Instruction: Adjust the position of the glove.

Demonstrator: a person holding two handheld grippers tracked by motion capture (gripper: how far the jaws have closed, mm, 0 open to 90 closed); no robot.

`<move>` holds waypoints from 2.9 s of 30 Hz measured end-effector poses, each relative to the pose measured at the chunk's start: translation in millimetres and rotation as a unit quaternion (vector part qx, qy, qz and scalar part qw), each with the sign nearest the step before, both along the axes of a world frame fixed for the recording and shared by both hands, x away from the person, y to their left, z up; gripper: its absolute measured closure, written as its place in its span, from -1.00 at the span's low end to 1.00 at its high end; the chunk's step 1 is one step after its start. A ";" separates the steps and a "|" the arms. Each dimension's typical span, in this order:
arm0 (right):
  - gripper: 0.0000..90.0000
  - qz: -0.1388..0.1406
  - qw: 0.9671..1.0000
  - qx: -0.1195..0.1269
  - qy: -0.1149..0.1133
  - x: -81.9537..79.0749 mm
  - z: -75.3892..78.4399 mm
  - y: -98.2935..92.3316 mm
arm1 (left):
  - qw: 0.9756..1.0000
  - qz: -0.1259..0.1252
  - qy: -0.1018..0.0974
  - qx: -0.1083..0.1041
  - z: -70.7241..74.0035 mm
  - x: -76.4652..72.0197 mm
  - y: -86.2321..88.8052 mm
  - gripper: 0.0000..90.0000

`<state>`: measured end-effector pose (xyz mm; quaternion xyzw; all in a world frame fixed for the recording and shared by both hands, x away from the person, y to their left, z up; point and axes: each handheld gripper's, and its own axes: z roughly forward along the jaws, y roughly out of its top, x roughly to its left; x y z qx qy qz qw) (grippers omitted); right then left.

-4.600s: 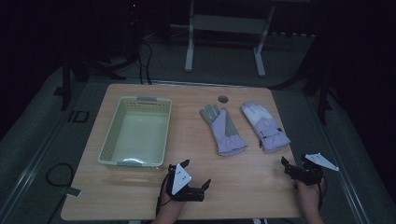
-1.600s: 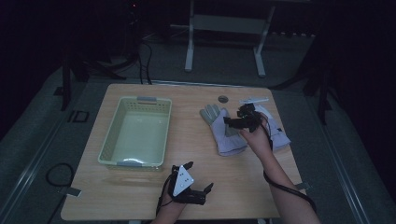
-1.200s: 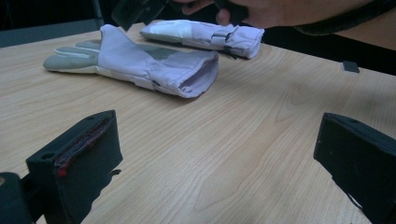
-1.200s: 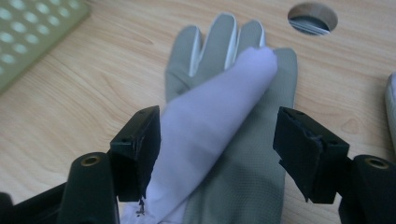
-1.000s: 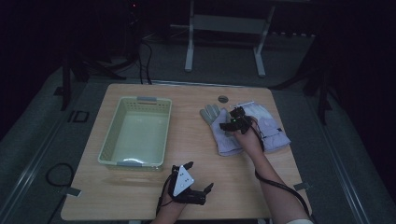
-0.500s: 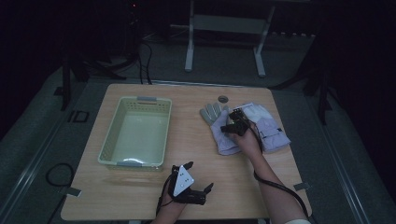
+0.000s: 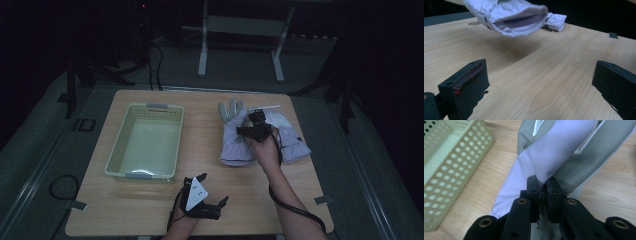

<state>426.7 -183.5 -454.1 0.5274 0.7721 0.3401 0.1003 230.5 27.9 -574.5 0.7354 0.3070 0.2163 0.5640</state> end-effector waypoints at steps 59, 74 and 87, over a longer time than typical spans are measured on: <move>0.39 0.023 0.998 -0.030 0.050 -0.9 -69.9 -0.9 | 1.000 -0.003 -0.001 0.001 0.0 -0.4 -0.8 -0.98; -0.68 0.082 0.996 -0.018 0.006 -3.1 -48.2 -30.9 | 1.000 -0.002 0.001 0.000 0.0 -0.2 -0.4 -0.98; -0.64 0.093 0.995 -0.045 -0.010 -1.8 -29.1 -77.3 | 1.000 -0.001 0.001 0.001 0.1 -0.2 -0.2 -0.98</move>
